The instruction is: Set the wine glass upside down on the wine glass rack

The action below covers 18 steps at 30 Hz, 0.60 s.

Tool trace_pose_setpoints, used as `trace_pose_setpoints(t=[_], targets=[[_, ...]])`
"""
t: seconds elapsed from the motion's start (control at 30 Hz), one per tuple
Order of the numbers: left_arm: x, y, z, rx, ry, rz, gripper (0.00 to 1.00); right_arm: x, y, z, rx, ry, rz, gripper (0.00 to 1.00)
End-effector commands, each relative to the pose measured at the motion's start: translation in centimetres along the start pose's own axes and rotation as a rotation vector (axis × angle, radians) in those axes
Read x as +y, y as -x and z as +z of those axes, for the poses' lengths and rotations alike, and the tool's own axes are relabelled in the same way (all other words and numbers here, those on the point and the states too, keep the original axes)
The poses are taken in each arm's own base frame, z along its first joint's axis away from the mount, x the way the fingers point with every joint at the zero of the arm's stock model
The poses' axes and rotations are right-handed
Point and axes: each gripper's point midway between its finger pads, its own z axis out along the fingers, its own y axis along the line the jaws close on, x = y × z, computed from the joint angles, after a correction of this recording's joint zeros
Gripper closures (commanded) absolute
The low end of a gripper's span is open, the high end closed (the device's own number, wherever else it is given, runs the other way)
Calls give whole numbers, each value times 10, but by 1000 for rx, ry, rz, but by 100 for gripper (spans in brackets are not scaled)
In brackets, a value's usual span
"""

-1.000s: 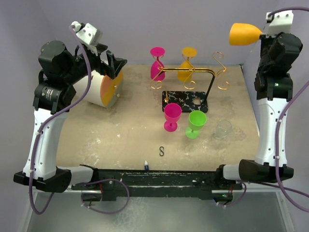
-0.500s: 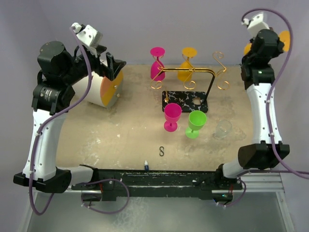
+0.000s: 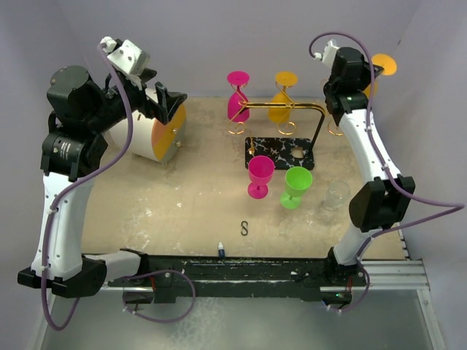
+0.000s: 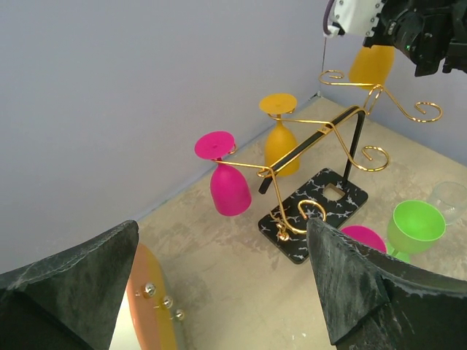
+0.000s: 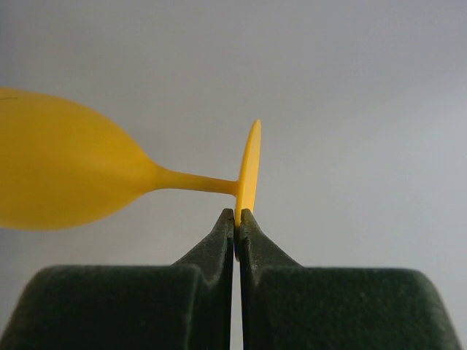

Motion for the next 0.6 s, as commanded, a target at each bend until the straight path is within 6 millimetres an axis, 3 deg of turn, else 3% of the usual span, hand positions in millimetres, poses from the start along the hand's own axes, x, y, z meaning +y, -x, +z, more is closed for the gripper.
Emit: trace_pose_setpoints(t=[0.0,0.57], targets=[[-1,24,-12,-65,5,59,1,-34,10,-17,-14,-76,48,100],[-3,2,-11,0,-23,110,1,-8,52,-20,-111,2,36,100]])
